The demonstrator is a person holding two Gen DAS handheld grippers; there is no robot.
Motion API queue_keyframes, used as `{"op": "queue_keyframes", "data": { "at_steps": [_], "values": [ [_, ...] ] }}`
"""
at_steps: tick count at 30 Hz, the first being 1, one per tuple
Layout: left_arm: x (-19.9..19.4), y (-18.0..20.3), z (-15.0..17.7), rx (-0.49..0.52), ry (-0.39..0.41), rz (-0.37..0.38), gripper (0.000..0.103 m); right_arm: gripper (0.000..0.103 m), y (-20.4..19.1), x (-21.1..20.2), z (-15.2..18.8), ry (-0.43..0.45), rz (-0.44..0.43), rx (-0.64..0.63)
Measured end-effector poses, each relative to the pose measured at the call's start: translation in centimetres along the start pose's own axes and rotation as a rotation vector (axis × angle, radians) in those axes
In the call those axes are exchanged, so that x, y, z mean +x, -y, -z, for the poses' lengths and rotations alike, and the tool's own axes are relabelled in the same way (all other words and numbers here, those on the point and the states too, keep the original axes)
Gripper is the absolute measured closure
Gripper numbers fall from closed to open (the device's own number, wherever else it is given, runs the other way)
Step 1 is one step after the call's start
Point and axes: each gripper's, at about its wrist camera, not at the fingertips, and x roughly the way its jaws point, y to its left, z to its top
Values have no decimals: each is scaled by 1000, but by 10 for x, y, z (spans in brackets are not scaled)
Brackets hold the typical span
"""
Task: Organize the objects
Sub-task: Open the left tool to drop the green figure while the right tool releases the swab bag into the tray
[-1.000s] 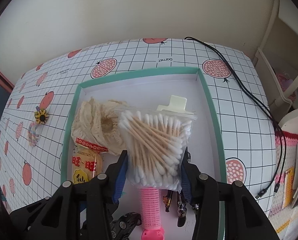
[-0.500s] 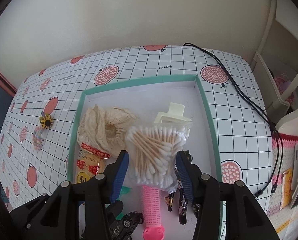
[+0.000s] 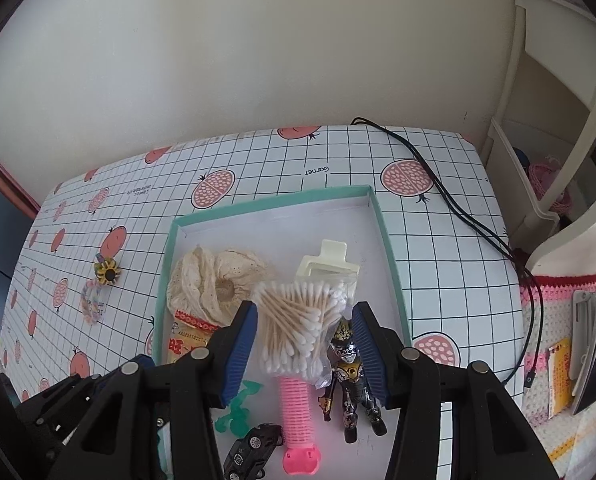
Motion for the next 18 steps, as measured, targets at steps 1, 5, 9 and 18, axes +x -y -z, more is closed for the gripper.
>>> {"op": "queue_keyframes", "data": {
  "at_steps": [1, 5, 9, 18],
  "values": [
    [0, -4, -1, -10, 4, -1, 58, 50, 0, 2, 1, -5, 0, -2],
    [-6, -14, -1, -48, 20, -12, 56, 48, -2, 6, 3, -18, 0, -9],
    [-9, -27, -4, -82, 44, -38, 44, 39, -3, 7, 3, -15, 3, -17],
    [-17, -52, -11, -142, 109, -93, 23, 28, -7, 9, 4, -8, 1, -29]
  ]
}}
